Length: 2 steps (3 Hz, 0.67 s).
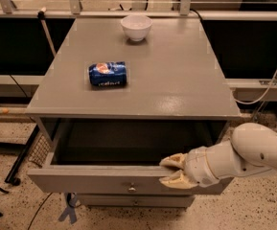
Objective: Open top drawer
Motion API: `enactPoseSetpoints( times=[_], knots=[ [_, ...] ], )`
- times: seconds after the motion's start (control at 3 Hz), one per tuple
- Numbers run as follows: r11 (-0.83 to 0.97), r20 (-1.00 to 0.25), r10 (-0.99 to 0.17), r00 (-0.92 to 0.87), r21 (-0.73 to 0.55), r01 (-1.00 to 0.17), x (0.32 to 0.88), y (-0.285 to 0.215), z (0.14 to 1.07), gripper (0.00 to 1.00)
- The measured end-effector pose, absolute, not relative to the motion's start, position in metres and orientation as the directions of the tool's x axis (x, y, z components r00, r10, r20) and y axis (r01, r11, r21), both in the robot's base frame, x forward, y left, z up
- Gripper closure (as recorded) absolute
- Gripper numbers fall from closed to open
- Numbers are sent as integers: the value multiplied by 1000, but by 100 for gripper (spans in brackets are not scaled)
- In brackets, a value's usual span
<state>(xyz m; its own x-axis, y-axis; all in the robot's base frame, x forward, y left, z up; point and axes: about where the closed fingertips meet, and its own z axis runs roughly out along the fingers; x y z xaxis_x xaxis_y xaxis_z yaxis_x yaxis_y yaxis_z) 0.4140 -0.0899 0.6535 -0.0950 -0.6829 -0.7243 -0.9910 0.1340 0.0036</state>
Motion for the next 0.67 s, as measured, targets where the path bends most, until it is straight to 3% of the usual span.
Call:
enactPoseSetpoints(
  times=[0.67],
  knots=[
    [147, -724, -682, -107, 8, -989, 399, -89, 655, 100]
  ],
)
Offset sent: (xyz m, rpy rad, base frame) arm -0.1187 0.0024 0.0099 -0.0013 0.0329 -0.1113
